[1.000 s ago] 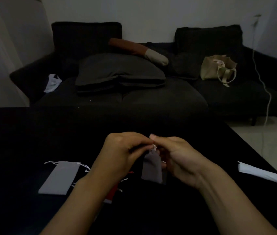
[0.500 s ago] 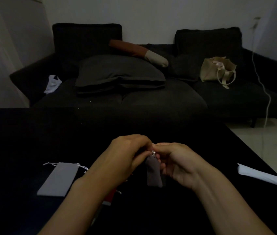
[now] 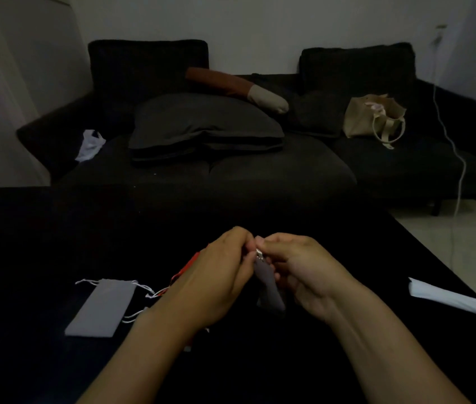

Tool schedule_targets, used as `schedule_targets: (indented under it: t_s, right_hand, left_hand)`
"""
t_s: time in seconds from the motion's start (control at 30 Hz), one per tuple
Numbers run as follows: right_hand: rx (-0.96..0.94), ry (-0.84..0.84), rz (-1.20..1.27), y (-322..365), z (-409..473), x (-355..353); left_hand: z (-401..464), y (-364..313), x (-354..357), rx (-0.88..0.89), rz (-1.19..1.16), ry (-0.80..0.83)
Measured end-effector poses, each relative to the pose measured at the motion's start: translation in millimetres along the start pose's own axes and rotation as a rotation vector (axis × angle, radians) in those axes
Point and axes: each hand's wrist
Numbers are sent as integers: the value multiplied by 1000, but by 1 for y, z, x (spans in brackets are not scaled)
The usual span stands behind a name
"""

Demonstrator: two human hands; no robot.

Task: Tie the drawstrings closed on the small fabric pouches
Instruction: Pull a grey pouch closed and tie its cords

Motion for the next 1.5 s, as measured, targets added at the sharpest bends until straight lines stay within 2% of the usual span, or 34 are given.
schedule_targets:
  t_s: [0.2,0.47,0.67,0.9,1.0,1.1,1.2,1.33,1.4,1.5]
  right_hand:
    - [-124,-3,99,-1,-1,1]
    - [-206,-66,155,-5,0,3]
    - [-175,-44,95,-10,1,4]
    - [-178,-48,52,-13,5,3]
    - [-197,-88,14,-13,8,2]
    - [-208,-98,0,-12,10,-1]
    - [-292,-126,-45,-12,12,-5]
    - [-493,-266,-169,-10,13,-10]
    - [-527,-196,-185,-9,14,-15]
    - [-371,68,-165,-10,14,-24]
  left_hand:
    - [-1,3,3,-95,-165,-170]
    - [0,1,9,-219,-404,-215]
    - [2,-4,26,-447,-830,-336]
    - [5,-2,33,-568,-817,-513]
    - [4,1,31,-591,-807,-491]
    - [4,1,28,-542,-793,-481]
    - [5,0,28,-500,-762,-538]
    - [8,-1,36,-527,-804,-537]
    - [10,4,36,-565,-904,-487]
    - [8,12,34,-630,-1145,-359]
Point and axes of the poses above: each hand's wrist, its own z-axis towards the middle knuckle, its own x-axis out of the palm, y = z × x, and after that the axes turned 7 degrees about -y, right-handed
